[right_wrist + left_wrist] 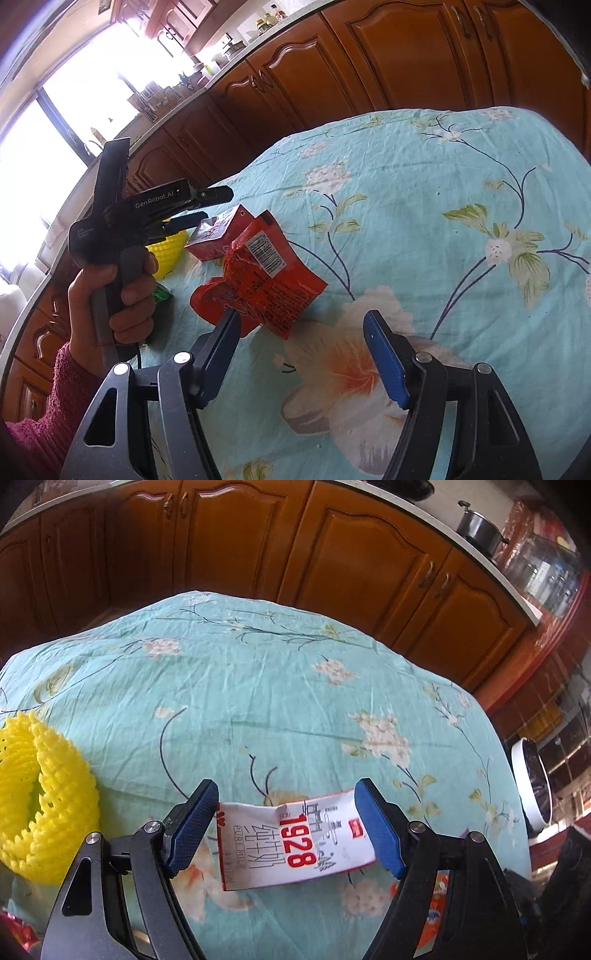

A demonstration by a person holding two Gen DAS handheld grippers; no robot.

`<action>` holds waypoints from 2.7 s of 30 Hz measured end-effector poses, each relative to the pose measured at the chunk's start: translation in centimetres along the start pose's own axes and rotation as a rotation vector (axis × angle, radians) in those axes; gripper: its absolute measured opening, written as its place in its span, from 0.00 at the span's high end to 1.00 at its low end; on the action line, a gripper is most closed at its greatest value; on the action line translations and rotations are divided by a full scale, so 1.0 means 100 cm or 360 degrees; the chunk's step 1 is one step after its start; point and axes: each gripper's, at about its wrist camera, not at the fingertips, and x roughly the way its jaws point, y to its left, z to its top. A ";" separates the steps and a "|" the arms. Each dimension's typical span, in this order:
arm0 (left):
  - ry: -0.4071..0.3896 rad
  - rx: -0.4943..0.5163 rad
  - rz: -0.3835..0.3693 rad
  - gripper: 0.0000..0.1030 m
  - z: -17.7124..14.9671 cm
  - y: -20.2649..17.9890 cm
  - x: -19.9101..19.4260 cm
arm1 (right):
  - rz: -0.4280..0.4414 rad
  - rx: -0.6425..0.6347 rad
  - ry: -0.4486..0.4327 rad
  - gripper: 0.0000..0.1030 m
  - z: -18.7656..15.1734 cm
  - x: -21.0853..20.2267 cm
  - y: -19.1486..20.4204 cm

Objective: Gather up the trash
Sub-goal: 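Grasp the red-white milk carton with the left tool while the right tool grasps the red snack bag, then carry the milk carton and snack bag up over the bin opening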

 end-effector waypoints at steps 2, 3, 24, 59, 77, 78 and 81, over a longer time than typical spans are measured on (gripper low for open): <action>0.0042 0.0026 -0.0015 0.25 -0.011 -0.001 -0.003 | -0.0008 0.0002 -0.0010 0.32 0.000 -0.005 -0.003; 0.0067 0.0035 -0.0026 0.25 -0.018 -0.002 -0.004 | -0.0013 0.0003 -0.0014 0.32 -0.001 -0.009 -0.004; 0.0019 0.0431 0.0121 0.24 -0.034 -0.014 -0.040 | 0.0032 -0.0085 0.0019 0.30 0.031 0.016 0.027; 0.0082 0.0744 -0.0102 0.58 -0.062 -0.122 -0.030 | -0.0089 0.0079 -0.0221 0.84 0.002 -0.082 -0.043; -0.0012 0.0535 -0.0403 0.61 -0.103 -0.227 -0.041 | -0.0265 0.0304 -0.0491 0.84 -0.036 -0.174 -0.108; -0.0011 0.0547 -0.0401 0.61 -0.104 -0.231 -0.040 | -0.0272 0.0311 -0.0503 0.84 -0.038 -0.178 -0.109; -0.0002 0.0580 -0.0399 0.62 -0.106 -0.242 -0.037 | -0.0284 0.0329 -0.0533 0.84 -0.041 -0.189 -0.115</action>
